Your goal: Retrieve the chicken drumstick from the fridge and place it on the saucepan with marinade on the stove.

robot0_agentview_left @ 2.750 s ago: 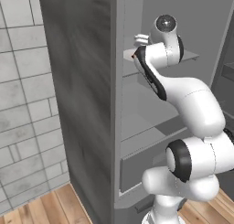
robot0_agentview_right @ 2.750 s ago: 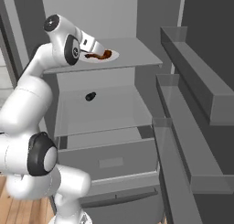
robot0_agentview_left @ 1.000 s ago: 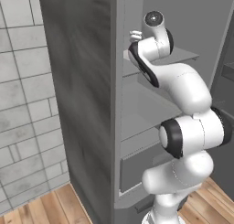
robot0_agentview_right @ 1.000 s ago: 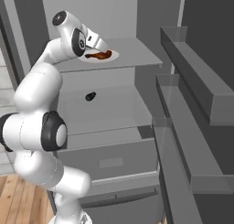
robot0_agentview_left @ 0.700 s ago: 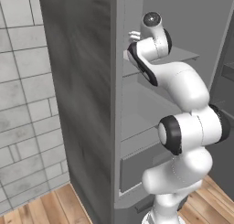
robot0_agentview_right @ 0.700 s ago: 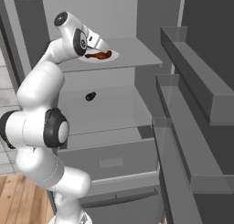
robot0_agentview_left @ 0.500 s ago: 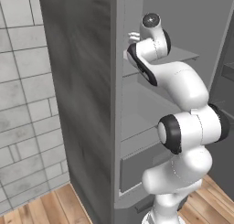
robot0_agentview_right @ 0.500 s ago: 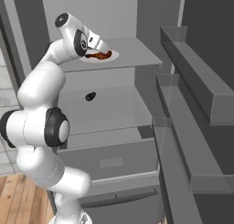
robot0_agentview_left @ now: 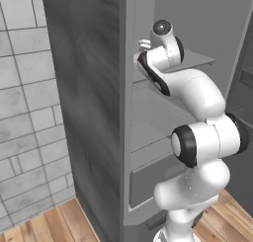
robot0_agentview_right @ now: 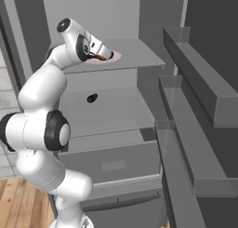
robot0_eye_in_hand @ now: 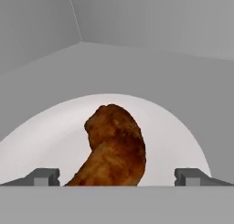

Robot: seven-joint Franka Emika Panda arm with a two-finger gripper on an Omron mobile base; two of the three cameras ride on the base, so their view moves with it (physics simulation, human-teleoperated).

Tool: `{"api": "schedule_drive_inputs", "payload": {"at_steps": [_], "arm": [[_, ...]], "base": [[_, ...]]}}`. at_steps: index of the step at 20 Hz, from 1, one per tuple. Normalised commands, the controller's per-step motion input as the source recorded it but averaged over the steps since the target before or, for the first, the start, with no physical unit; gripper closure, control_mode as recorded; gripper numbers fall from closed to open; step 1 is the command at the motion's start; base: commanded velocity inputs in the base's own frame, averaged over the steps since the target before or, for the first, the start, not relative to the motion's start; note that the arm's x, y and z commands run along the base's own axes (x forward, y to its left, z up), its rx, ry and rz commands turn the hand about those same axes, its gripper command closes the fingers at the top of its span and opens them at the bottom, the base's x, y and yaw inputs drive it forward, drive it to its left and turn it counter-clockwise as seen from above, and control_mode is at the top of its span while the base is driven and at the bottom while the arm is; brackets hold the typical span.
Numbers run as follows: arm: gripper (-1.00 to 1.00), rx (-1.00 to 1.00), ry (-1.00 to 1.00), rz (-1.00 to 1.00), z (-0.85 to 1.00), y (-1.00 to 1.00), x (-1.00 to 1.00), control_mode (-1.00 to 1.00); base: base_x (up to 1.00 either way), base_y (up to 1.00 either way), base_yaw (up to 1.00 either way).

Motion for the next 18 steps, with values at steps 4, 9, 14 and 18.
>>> {"api": "schedule_drive_inputs", "payload": {"at_steps": [4,9,14,18], "arm": [[-1.0,0.0,0.0,-0.03,-0.17,0.0,0.11,-1.0],[-1.0,0.0,0.0,-0.05,-0.01,0.0,0.22,-1.0],[-1.0,0.0,0.02,-0.07,0.0,0.0,0.3,-1.0],[-1.0,0.0,0.05,-0.08,0.0,0.0,0.23,-1.0]], "base": [[0.0,0.0,0.0],[0.0,0.0,0.0],[0.0,0.0,0.0],[0.0,0.0,0.0]]}}
